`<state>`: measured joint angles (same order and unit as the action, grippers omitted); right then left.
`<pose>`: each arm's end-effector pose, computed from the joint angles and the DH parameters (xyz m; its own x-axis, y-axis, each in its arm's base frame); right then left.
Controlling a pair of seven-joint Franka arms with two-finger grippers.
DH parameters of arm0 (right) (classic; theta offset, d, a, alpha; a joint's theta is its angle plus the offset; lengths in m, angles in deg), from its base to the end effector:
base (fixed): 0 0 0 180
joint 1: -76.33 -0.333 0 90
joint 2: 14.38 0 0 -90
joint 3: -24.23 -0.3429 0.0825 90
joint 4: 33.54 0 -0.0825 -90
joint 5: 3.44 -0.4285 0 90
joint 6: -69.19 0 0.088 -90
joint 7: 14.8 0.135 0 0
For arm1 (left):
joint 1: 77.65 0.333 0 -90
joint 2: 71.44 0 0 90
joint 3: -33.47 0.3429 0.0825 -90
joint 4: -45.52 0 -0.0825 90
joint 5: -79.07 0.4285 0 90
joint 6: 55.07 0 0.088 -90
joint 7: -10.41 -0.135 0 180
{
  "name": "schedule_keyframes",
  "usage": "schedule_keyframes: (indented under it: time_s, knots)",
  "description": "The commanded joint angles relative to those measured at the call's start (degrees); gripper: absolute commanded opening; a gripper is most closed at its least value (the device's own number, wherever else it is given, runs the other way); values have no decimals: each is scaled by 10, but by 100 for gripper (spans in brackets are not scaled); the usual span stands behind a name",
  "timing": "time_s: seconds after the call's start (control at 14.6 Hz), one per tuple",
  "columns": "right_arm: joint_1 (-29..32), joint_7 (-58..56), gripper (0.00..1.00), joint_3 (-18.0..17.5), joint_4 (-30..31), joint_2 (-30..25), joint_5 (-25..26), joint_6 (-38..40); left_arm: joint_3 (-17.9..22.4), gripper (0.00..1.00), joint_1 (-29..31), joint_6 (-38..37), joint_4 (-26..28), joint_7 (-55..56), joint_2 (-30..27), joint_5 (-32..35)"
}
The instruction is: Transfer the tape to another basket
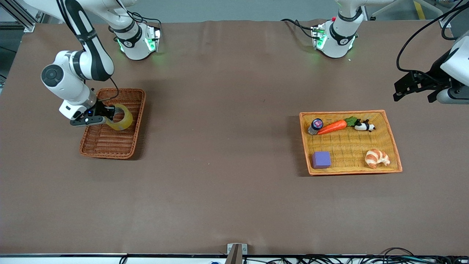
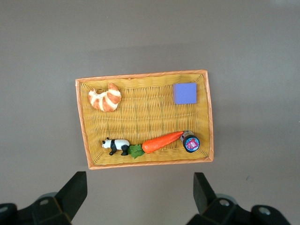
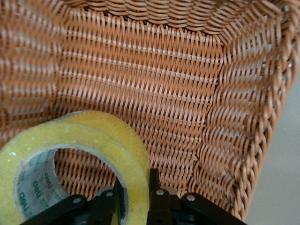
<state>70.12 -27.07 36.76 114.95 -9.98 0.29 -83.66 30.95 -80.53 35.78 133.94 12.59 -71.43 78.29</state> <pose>0.4625 -0.0522 0.1905 0.9868 0.1614 -0.0105 0.1618 -0.9858 0.0451 0.5994 -0.0585 0.6389 0.9976 -0.0559 0.0417 -0.0566 -0.9983 0.0152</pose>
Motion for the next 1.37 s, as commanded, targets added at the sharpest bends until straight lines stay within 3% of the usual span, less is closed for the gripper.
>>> schedule_keyframes:
  time_s: [0.0,0.14,0.2,0.27,0.34,0.41,0.61,0.82,1.09,1.3]
  knots:
    - [3,-4,6,3,6,24,0,-31,3,100,-2,-8,-14,-9,6,3]
    - [8,-8,7,3,6,32,0,-44,3,100,-3,-8,-13,-9,7,3]
    - [10,-11,13,3,6,37,0,-46,2,100,-3,-8,-13,-9,7,4]
    - [10,-10,39,3,4,37,0,-45,2,100,-3,-8,-13,-9,7,4]
    - [10,-8,86,3,3,36,0,-41,2,100,-3,-8,-13,-9,7,4]
    - [9,-5,100,3,1,34,0,-38,2,100,-3,-8,-13,-9,8,4]
    - [8,-2,100,0,-31,-2,0,31,2,100,-3,-8,-13,-9,11,3]
    - [9,21,100,-3,-143,-40,-3,199,2,100,-3,-8,-14,-9,16,5]
    - [12,25,100,-9,-274,-55,-3,328,2,100,-4,-8,-15,-8,16,5]
    - [45,50,100,-69,-402,-52,-3,433,1,100,-4,-7,-15,-4,17,8]
